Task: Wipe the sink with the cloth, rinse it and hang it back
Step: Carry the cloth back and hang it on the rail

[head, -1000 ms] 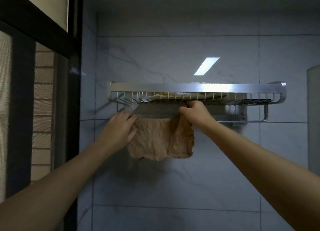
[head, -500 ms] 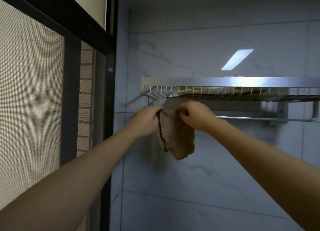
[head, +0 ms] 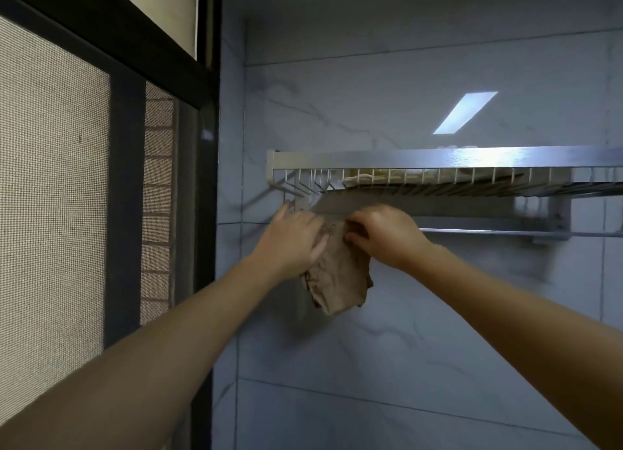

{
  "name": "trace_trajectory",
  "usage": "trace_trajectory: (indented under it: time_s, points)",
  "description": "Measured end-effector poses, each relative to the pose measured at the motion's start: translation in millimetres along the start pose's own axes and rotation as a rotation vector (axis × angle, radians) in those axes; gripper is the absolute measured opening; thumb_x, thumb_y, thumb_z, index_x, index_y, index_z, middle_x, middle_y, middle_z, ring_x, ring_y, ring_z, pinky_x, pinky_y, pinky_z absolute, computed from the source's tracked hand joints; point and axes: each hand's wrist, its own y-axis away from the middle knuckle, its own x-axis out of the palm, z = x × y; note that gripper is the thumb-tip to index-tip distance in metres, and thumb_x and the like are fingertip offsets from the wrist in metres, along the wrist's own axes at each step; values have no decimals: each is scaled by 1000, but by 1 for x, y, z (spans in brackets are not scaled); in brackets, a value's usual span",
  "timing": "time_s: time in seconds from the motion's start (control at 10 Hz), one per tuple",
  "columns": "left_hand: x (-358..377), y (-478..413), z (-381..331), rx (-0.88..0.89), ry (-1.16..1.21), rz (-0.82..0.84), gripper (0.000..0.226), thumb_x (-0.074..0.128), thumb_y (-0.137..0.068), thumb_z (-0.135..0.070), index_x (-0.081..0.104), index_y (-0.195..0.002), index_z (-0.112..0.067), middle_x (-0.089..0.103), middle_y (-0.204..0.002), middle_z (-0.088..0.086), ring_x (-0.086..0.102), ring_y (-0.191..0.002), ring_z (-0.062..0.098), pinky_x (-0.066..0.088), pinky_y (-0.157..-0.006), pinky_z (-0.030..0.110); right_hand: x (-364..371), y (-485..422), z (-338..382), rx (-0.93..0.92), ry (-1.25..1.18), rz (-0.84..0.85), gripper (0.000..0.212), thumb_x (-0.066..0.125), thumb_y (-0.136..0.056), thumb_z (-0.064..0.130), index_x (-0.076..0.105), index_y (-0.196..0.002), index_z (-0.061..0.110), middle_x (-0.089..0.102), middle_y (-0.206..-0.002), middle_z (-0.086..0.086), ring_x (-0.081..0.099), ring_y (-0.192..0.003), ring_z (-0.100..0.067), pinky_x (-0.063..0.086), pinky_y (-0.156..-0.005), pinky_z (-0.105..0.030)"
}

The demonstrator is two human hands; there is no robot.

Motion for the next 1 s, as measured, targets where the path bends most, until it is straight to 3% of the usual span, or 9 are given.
trace_trajectory:
  time_s: [0.1, 0.2, 0.3, 0.5, 0.7, 0.9, 1.0]
  points:
    - [-10, -4, 21, 24, -51, 68, 37, 35, -100, -40, 64, -96, -17, 69, -94, 2, 63, -92, 24, 32, -113, 45, 6, -19, 16, 0, -32, 65, 26, 50, -98, 40, 66, -102, 19, 69, -101, -3, 61, -92, -24, 46, -73, -34]
    - [-12, 5, 35, 57, -89, 73, 41, 39, -101, -39, 62, -126, -16, 67, -121, 4, 60, -115, 24, 34, -112, 43, 6, -31, 30, -6, -81, 153, 22, 49, -99, 37, 62, -97, 20, 68, -98, -5, 62, -86, -23, 41, -68, -31]
    - [-9, 21, 28, 62, -47, 19, 54, 43, -100, -43, 51, -144, -13, 57, -143, 5, 51, -133, 24, 35, -113, 41, 1, -26, 29, 0, -122, 98, 23, 54, -96, 33, 64, -110, 19, 65, -107, -5, 60, -96, -25, 49, -77, -36]
    - [-13, 28, 27, -13, 44, 123, 62, 40, -102, -45, 33, -156, -14, 41, -158, 7, 37, -145, 22, 30, -118, 41, 8, -2, 20, 25, -168, -49, 32, 57, -95, 22, 63, -126, 17, 62, -116, -7, 57, -108, -29, 49, -85, -39]
    - [-23, 31, 20, -85, 133, 184, 63, 39, -102, -50, 33, -156, -18, 41, -158, 6, 37, -145, 25, 32, -117, 45, 10, 1, 38, 75, -108, 0, 35, 53, -95, 27, 56, -128, 14, 58, -121, -9, 54, -111, -29, 47, -93, -43]
    - [-30, 49, 13, -207, 428, 95, 61, 32, -96, -59, 47, -145, -26, 54, -145, 1, 48, -135, 22, 41, -111, 52, -14, 14, 44, 206, -165, 79, 40, 52, -94, 42, 56, -127, 20, 59, -118, -6, 56, -107, -27, 47, -94, -45]
    - [-33, 62, 14, -193, 519, 37, 55, 34, -98, -57, 53, -140, -26, 60, -137, -1, 55, -127, 19, 46, -107, 50, -19, 28, 45, 278, -267, 12, 36, 54, -92, 41, 61, -119, 18, 60, -114, -8, 57, -105, -29, 51, -90, -46]
